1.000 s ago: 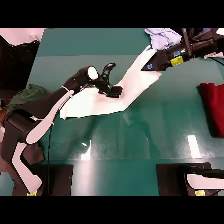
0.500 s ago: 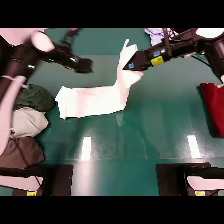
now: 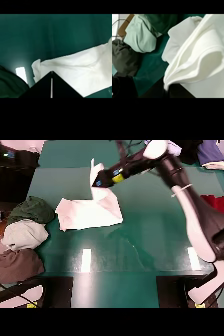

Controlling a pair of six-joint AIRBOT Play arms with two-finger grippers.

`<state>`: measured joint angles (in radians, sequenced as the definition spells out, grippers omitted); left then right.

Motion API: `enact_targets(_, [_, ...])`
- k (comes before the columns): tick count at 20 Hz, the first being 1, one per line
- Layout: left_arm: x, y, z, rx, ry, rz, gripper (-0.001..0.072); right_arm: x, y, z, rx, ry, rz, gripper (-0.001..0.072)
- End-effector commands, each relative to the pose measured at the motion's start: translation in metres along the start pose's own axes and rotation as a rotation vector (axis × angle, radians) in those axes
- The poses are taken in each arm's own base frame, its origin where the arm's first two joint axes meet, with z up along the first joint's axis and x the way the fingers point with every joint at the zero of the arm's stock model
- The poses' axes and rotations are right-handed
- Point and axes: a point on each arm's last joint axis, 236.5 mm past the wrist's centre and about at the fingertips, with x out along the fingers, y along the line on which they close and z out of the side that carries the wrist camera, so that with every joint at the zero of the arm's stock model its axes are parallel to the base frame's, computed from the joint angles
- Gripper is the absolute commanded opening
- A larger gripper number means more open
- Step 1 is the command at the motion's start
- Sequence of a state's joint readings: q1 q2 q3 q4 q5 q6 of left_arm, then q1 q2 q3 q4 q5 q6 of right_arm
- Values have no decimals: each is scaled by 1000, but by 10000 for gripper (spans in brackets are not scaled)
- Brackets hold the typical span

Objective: Fold the shirts.

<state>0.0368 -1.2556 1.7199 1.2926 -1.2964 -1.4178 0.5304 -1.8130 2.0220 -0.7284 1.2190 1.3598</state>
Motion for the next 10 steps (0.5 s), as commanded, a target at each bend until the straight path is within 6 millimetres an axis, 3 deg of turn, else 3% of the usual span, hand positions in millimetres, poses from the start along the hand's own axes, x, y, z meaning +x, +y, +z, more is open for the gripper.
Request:
enact_targets(1, [-15,14,-5,-11,6,36,29,60,-5,-5,-48,-25,2,11])
enact_targets(5, [-15,13,-8,-12,18,30,29,98,5,7,-86,-93,8,11])
enact_targets(10, [-15,12,-10,-13,27,26,29,124,14,12,-111,-172,-6,13])
